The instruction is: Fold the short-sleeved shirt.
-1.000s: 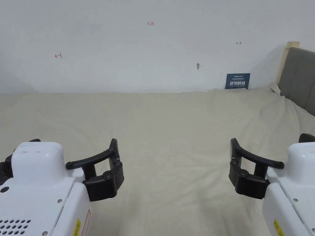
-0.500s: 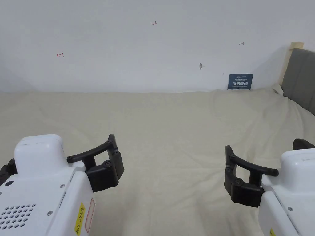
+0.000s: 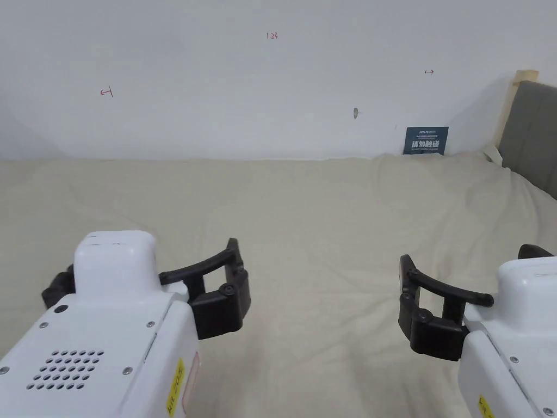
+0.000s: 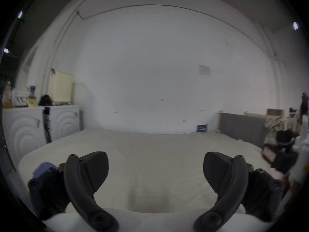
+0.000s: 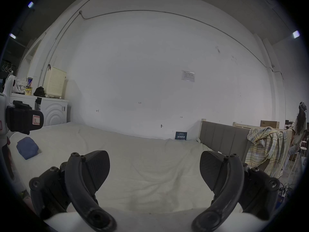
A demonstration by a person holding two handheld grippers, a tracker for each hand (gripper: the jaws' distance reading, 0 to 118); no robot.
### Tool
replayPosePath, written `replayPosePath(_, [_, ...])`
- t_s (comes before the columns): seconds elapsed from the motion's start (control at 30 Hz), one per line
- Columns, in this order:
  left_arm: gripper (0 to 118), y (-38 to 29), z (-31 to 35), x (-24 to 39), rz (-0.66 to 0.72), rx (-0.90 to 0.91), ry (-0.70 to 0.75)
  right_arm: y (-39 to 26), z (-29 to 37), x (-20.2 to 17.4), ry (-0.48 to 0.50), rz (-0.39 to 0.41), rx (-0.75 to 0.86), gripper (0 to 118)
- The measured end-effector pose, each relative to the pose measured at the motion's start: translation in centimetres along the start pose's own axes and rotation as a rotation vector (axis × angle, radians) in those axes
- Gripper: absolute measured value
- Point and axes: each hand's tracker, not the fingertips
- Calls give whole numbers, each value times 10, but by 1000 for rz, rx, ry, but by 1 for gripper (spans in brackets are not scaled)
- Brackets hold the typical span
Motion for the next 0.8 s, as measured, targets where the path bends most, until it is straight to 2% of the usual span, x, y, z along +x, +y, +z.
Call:
replayPosePath(0.27, [114, -4, -7, 1, 93, -7, 92, 1, 3, 3, 2, 9, -1, 110])
replayPosePath(0.57, [118, -7, -9, 0, 85, -29, 173, 3, 5, 5, 10, -2, 11, 110])
replayPosePath(0.8, [118, -11, -10, 1, 66, -70, 156, 2, 6, 4, 4, -1, 19, 110])
